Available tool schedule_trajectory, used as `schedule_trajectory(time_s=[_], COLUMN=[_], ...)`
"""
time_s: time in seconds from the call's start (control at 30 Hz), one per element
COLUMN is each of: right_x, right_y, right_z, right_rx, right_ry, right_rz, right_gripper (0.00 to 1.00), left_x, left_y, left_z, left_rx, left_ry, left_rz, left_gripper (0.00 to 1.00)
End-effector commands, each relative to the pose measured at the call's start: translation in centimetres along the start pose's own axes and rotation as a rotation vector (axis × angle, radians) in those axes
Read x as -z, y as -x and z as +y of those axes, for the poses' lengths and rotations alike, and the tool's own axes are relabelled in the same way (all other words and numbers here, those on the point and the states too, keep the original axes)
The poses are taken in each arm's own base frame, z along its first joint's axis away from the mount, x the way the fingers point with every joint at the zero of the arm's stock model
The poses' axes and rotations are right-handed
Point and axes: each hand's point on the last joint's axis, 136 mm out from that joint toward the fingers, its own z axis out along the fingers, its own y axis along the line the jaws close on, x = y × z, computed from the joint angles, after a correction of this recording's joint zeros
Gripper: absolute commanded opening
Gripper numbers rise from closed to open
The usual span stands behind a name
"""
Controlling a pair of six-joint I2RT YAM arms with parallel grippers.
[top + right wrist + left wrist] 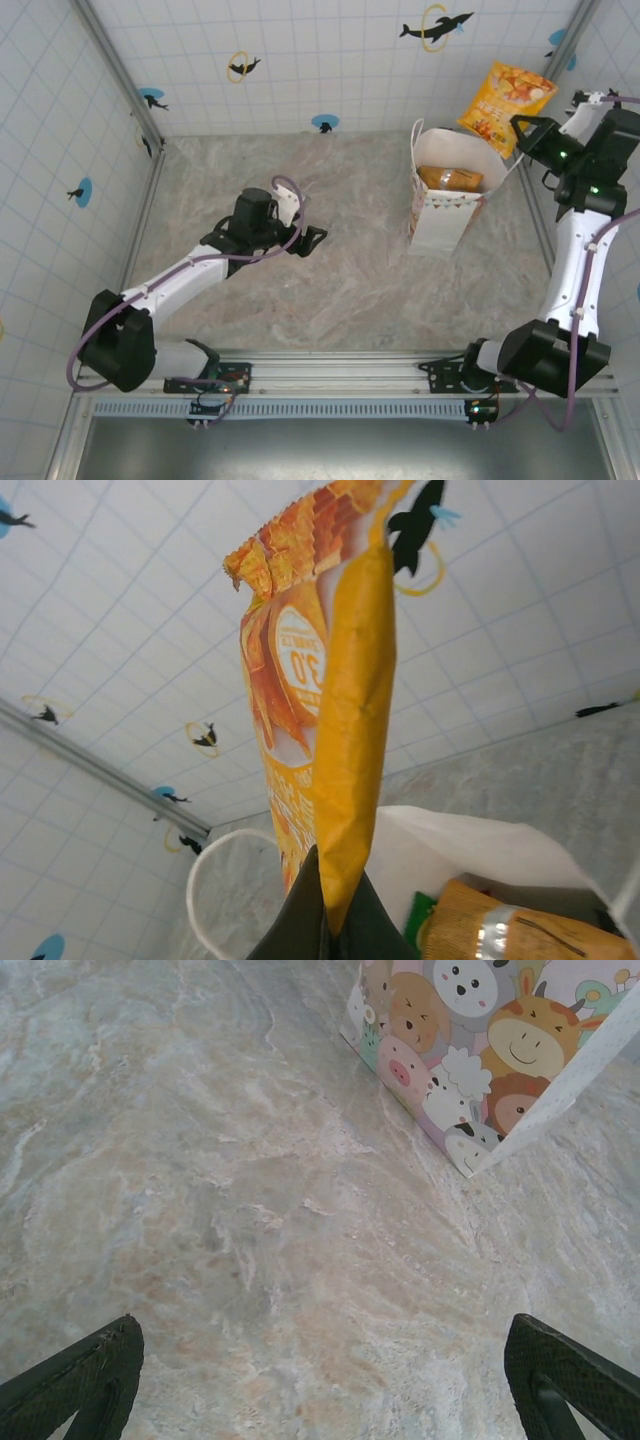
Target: Place the snacks into the paper bag
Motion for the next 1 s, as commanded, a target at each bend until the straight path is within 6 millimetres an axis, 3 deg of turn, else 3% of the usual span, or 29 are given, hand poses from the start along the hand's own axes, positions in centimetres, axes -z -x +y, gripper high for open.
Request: schedule_trajectory(time_s=[0.0, 0.37, 0.77, 0.97], right_x=[0.4, -0.2, -4.2, -4.9], right_y=[0.4, -2.4, -8.8, -12.3], right_z=[-0.9, -4.8, -3.6, -3.2], right_rx=[0.002, -0.012, -0.007, -0.023], right_ry=[-0.038, -0.183, -0.17, -0.19], right_rz=[0.006, 0.1, 0.324, 0.441], right_gripper=[0.0, 0.0, 0.0, 0.02], left_x=[-0.1, -0.8, -0.9, -0.6], left_y=[1.7, 1.6, 1.7, 1.5], left_z=[-0.4, -0.4, -0.5, -0.4], left_rx=[-0.013, -0.006, -0.001, -0.011], left_ry=[-0.027, -0.04, -0.047, -0.038], left_rz=[-0.027, -0.008, -0.01, -0.001], left_gripper=[0.94, 0.93, 0.93, 0.93])
